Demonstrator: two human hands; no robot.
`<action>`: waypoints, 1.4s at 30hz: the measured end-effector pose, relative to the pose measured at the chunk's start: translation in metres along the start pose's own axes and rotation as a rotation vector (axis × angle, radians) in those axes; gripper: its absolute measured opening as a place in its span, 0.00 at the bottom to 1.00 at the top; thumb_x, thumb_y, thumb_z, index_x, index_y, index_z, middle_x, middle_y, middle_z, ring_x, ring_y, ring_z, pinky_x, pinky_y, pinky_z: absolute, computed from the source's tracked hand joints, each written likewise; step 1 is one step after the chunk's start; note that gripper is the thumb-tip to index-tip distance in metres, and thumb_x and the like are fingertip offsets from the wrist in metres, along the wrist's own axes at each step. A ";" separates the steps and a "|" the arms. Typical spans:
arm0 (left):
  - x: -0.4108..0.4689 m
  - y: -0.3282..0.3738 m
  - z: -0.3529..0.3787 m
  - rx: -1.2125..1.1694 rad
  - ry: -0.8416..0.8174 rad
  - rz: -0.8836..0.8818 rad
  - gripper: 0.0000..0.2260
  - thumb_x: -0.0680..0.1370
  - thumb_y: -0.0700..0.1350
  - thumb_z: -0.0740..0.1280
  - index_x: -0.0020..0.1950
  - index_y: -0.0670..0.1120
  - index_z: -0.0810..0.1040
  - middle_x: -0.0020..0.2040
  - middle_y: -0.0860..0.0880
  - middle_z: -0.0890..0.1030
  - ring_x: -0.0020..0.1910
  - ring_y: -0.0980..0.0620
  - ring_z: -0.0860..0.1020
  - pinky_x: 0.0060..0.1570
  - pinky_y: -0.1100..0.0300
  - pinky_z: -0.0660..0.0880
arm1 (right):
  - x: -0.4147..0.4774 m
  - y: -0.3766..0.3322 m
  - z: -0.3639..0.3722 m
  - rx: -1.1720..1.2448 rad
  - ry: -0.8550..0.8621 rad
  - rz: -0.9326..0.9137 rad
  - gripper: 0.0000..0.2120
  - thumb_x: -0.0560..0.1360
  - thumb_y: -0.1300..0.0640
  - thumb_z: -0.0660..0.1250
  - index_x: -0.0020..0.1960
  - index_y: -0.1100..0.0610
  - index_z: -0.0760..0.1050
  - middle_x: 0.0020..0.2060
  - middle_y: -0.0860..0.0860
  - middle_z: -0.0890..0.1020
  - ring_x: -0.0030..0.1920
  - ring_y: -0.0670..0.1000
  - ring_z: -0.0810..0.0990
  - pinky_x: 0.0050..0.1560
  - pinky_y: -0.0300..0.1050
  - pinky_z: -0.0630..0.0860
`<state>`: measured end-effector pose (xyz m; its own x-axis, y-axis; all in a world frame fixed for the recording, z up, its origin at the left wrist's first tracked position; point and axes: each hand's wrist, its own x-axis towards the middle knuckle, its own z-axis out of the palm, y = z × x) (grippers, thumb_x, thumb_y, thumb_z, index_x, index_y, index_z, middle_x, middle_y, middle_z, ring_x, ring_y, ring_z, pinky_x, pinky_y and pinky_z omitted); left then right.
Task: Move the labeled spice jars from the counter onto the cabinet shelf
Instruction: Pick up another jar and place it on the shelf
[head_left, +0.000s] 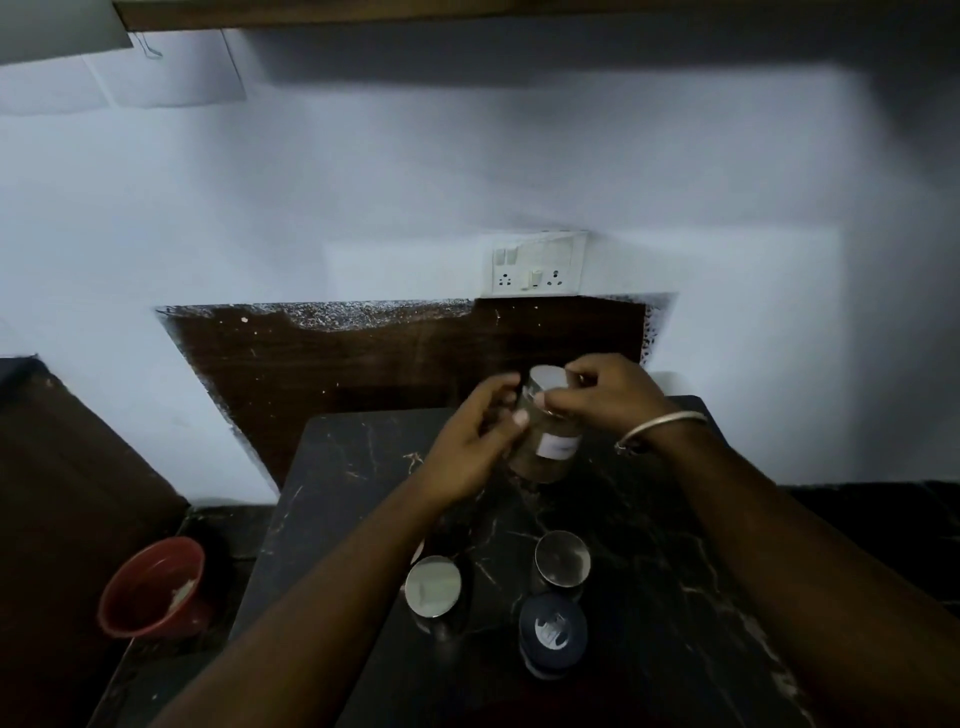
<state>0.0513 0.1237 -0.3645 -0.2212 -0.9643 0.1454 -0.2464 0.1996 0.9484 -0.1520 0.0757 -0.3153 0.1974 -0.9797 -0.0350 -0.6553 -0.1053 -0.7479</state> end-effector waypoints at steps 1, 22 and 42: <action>0.006 0.016 -0.002 -0.037 -0.014 0.017 0.22 0.83 0.53 0.63 0.77 0.57 0.65 0.71 0.50 0.74 0.69 0.53 0.76 0.65 0.55 0.77 | -0.007 -0.019 -0.005 0.029 0.032 -0.057 0.23 0.66 0.35 0.72 0.33 0.55 0.75 0.29 0.47 0.76 0.32 0.48 0.75 0.37 0.44 0.70; -0.006 0.143 -0.008 -0.732 0.035 0.146 0.27 0.82 0.60 0.54 0.79 0.51 0.63 0.68 0.38 0.77 0.65 0.37 0.75 0.69 0.32 0.66 | -0.058 -0.108 -0.008 1.000 0.423 -0.477 0.25 0.75 0.36 0.69 0.63 0.52 0.81 0.63 0.65 0.79 0.64 0.64 0.80 0.66 0.65 0.76; 0.003 0.148 -0.013 -0.714 0.022 0.200 0.29 0.79 0.62 0.57 0.79 0.52 0.65 0.68 0.39 0.77 0.64 0.39 0.77 0.68 0.36 0.69 | -0.055 -0.114 -0.014 0.902 0.454 -0.496 0.18 0.78 0.44 0.63 0.61 0.51 0.82 0.59 0.63 0.81 0.63 0.62 0.81 0.65 0.67 0.76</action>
<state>0.0269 0.1482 -0.2204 -0.1764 -0.9262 0.3332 0.4722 0.2174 0.8543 -0.0981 0.1397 -0.2191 -0.1150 -0.8545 0.5066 0.2253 -0.5191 -0.8245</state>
